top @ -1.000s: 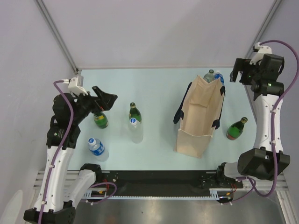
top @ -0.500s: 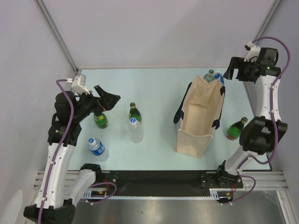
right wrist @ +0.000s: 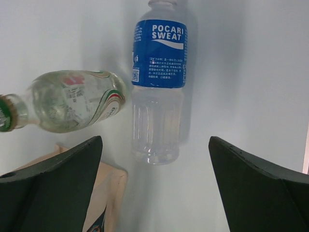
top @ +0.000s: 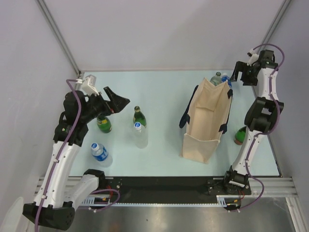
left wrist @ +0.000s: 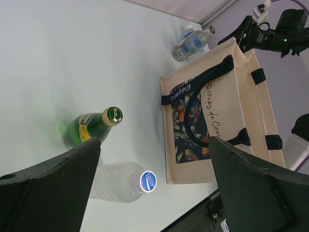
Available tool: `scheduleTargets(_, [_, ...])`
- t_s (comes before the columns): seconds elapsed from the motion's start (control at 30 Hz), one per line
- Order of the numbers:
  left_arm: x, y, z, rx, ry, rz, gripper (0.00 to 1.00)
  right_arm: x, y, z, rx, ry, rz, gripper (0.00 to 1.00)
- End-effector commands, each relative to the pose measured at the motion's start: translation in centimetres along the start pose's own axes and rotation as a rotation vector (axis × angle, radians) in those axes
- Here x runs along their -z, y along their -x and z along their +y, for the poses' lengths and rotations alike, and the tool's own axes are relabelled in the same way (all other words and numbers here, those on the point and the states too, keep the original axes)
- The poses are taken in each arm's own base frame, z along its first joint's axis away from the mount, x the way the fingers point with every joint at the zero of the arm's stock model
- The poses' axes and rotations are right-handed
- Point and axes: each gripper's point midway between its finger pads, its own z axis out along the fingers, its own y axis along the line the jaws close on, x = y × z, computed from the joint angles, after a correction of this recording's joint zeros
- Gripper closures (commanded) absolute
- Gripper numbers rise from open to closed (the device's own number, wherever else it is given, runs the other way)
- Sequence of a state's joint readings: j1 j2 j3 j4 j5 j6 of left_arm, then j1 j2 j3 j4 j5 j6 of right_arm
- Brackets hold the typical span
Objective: Place the beverage into the canvas bag
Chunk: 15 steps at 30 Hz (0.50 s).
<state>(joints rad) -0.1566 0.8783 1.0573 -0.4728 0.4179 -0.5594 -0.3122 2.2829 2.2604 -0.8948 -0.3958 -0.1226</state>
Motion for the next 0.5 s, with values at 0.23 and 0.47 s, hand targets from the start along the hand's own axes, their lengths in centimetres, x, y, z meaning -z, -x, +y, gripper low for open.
scheduleTargets(0.23, [-0.5,1.8,-1.8,0.005,-0.032,-0.038,0.00,-3.6,-1.0,-0.1,0.012,-0.050,0.061,0.02])
scheduleTargets(0.47, [-0.4,1.7,-2.2,0.011,-0.036,-0.034,0.00,-5.9,-2.1,-1.5,0.017,-0.101,0.092,0.05])
